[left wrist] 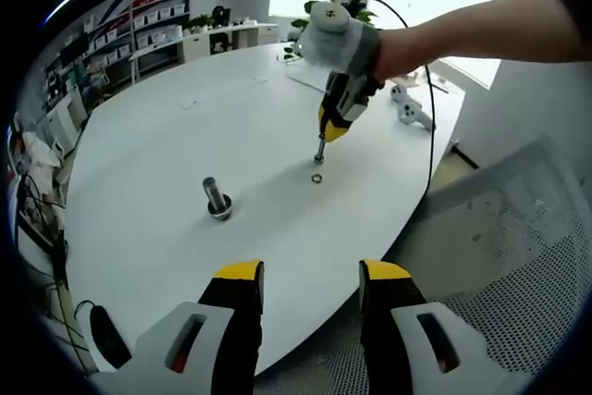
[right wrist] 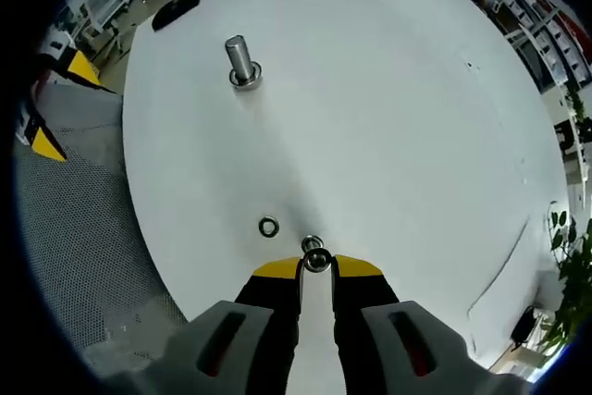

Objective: Place the washer onto the threaded stud by aligning its center hole with the stud, sliding it down to the base, and recovering from edge contact or off-axis alignment until the washer reaches the visible bottom stop.

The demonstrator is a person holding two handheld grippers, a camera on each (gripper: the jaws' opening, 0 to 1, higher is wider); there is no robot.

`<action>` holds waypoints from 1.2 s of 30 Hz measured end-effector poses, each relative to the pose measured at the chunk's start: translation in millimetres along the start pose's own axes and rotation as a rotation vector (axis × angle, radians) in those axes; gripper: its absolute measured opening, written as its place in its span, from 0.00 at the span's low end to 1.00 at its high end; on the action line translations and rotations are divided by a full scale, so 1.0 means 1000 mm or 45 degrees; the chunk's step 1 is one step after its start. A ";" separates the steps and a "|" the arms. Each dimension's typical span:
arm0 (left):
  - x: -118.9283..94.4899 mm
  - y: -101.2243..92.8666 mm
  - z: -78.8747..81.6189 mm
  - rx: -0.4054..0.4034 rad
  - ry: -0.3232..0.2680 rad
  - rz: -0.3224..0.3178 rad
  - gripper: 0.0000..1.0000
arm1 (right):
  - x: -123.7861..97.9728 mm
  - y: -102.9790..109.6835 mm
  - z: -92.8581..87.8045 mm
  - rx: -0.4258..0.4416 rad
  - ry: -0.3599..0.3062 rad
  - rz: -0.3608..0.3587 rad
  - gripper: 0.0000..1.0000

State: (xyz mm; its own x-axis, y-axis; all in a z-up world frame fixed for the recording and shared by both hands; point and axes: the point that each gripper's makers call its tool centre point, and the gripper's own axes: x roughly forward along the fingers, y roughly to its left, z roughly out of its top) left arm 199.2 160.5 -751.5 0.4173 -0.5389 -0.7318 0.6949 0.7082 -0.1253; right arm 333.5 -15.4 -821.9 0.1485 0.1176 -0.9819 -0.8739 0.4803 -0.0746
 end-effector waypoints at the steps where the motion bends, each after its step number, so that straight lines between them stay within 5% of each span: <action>1: 0.000 0.000 0.000 -0.002 -0.001 -0.001 0.40 | 0.002 0.000 0.000 0.002 0.002 0.003 0.14; 21: 0.001 0.004 -0.004 -0.018 0.018 0.016 0.40 | 0.036 0.003 -0.005 0.029 0.032 0.036 0.15; 36: 0.001 0.005 -0.006 -0.017 0.028 0.021 0.39 | 0.033 0.005 -0.004 0.079 0.012 0.034 0.17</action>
State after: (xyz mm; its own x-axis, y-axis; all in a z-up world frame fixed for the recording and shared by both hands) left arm 199.5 166.2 -756.5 0.4154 -0.5168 -0.7486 0.6802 0.7229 -0.1217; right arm 331.9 -12.8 -855.3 0.1211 0.1233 -0.9850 -0.8473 0.5298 -0.0378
